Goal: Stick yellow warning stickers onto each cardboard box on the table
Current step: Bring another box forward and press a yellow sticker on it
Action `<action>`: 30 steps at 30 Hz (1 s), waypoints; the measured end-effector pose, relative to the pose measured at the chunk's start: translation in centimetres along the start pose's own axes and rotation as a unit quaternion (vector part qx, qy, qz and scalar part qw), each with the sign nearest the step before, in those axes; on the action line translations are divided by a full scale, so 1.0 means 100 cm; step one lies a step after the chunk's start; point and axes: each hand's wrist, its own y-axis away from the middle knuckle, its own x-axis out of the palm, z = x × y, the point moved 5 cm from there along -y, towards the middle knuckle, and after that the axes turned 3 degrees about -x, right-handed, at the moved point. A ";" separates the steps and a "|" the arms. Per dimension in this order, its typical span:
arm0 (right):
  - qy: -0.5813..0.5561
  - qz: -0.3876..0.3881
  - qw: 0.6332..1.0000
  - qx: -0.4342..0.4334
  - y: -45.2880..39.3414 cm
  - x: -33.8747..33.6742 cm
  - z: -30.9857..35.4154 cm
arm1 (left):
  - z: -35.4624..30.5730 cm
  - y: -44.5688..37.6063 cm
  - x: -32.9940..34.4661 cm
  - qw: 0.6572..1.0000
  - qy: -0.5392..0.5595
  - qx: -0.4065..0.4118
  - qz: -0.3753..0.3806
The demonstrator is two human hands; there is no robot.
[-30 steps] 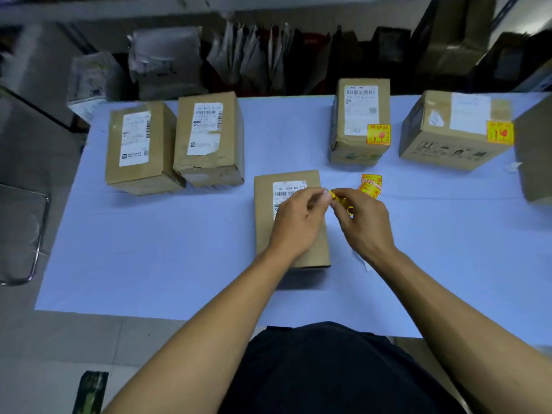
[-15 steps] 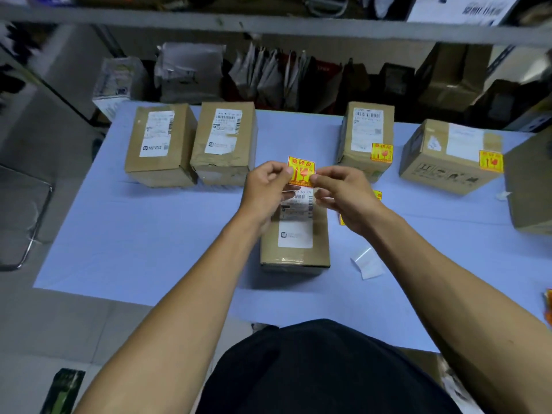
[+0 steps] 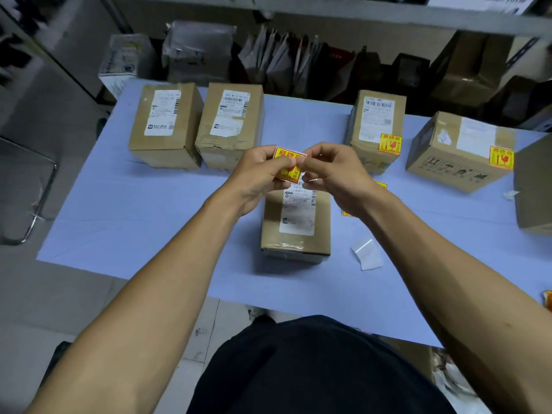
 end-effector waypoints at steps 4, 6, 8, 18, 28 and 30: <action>-0.031 0.011 0.999 0.025 0.004 -0.003 0.003 | 0.001 0.001 0.002 1.000 0.023 0.005 -0.007; -0.058 0.019 0.997 0.041 0.006 -0.005 0.003 | 0.000 0.000 0.000 1.000 0.026 0.009 -0.008; -0.075 0.026 0.996 0.051 0.007 -0.006 0.002 | -0.001 0.001 -0.001 1.000 0.017 0.007 0.000; -0.065 0.040 0.996 0.051 0.013 0.002 -0.002 | -0.001 0.006 -0.001 1.000 -0.008 0.001 0.015; -0.089 0.014 0.996 0.020 0.018 0.008 -0.004 | 0.004 0.009 -0.003 0.991 -0.006 0.083 -0.100; -0.077 -0.003 0.997 0.012 0.018 0.008 -0.005 | 0.002 0.010 0.000 0.990 -0.005 0.116 -0.075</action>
